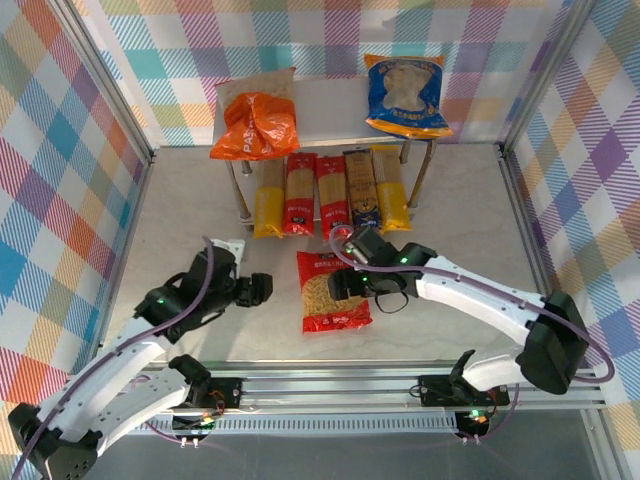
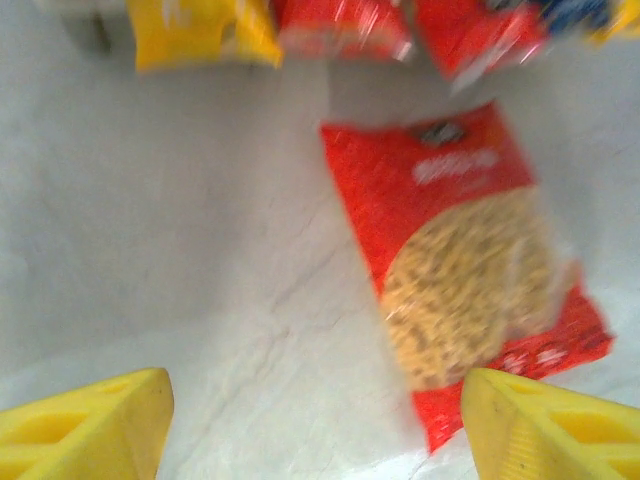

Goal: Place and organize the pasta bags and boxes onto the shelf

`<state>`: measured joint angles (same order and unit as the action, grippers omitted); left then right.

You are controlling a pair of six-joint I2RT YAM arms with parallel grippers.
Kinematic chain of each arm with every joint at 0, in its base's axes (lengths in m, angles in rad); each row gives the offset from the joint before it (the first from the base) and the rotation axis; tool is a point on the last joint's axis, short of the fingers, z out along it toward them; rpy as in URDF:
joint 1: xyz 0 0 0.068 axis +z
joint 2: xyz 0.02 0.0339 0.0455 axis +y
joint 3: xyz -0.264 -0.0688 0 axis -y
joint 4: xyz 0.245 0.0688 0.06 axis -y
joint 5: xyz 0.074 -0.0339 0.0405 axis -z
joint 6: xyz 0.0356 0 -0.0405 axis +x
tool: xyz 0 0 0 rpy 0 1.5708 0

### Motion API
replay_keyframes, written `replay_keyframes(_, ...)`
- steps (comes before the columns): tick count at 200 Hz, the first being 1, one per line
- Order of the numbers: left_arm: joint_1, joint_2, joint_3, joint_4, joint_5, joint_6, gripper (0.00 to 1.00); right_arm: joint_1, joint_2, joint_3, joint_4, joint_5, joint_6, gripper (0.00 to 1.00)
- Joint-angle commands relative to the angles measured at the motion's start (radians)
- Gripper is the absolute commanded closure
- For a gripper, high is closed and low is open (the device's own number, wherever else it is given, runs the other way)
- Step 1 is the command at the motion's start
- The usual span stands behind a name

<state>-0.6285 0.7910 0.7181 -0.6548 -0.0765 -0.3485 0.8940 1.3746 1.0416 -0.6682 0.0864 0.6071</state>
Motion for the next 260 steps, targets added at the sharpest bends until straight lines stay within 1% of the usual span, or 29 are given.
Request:
replay_keyframes(1, -0.010, 0.047, -0.081, 0.130, -0.001, -0.094, 0.24, 0.019, 0.044, 0.008, 0.044, 0.077, 0.070, 0.17)
replay_keyframes(29, -0.010, 0.126, -0.139, 0.240, 0.014, -0.122, 0.23, 0.025, 0.115, 0.026, 0.065, 0.092, 0.084, 0.14)
replay_keyframes(56, -0.012, 0.211, -0.131, 0.260, 0.014, -0.100, 0.23, 0.025, 0.193, 0.064, 0.052, 0.101, 0.081, 0.10)
replay_keyframes(59, -0.011, 0.217, -0.131, 0.263, 0.017, -0.097, 0.23, 0.025, 0.202, 0.068, 0.052, 0.101, 0.082, 0.08)
replay_keyframes(65, -0.011, 0.230, -0.129, 0.269, 0.022, -0.096, 0.23, 0.026, 0.216, 0.074, 0.053, 0.097, 0.081, 0.07)
replay_keyframes(72, -0.011, 0.238, -0.131, 0.277, 0.028, -0.094, 0.23, 0.026, 0.231, 0.079, 0.058, 0.090, 0.083, 0.04)
replay_keyframes(85, -0.011, 0.245, -0.136, 0.292, 0.032, -0.095, 0.22, 0.029, 0.251, 0.088, 0.079, 0.073, 0.085, 0.03)
replay_keyframes(123, -0.011, 0.252, -0.137, 0.300, 0.028, -0.091, 0.20, 0.037, 0.323, 0.141, 0.077, 0.079, 0.074, 0.02)
replay_keyframes(166, -0.011, 0.258, -0.149, 0.315, 0.033, -0.096, 0.20, 0.040, 0.411, 0.188, 0.046, 0.127, 0.067, 0.02)
replay_keyframes(206, -0.011, 0.245, -0.149, 0.314, 0.027, -0.094, 0.19, 0.043, 0.465, 0.203, 0.028, 0.135, 0.069, 0.03)
replay_keyframes(229, -0.011, 0.240, -0.149, 0.310, 0.020, -0.093, 0.19, 0.043, 0.482, 0.204, 0.027, 0.121, 0.062, 0.06)
replay_keyframes(260, -0.011, 0.230, -0.152, 0.305, 0.016, -0.092, 0.19, 0.043, 0.500, 0.189, 0.016, 0.088, 0.059, 0.16)
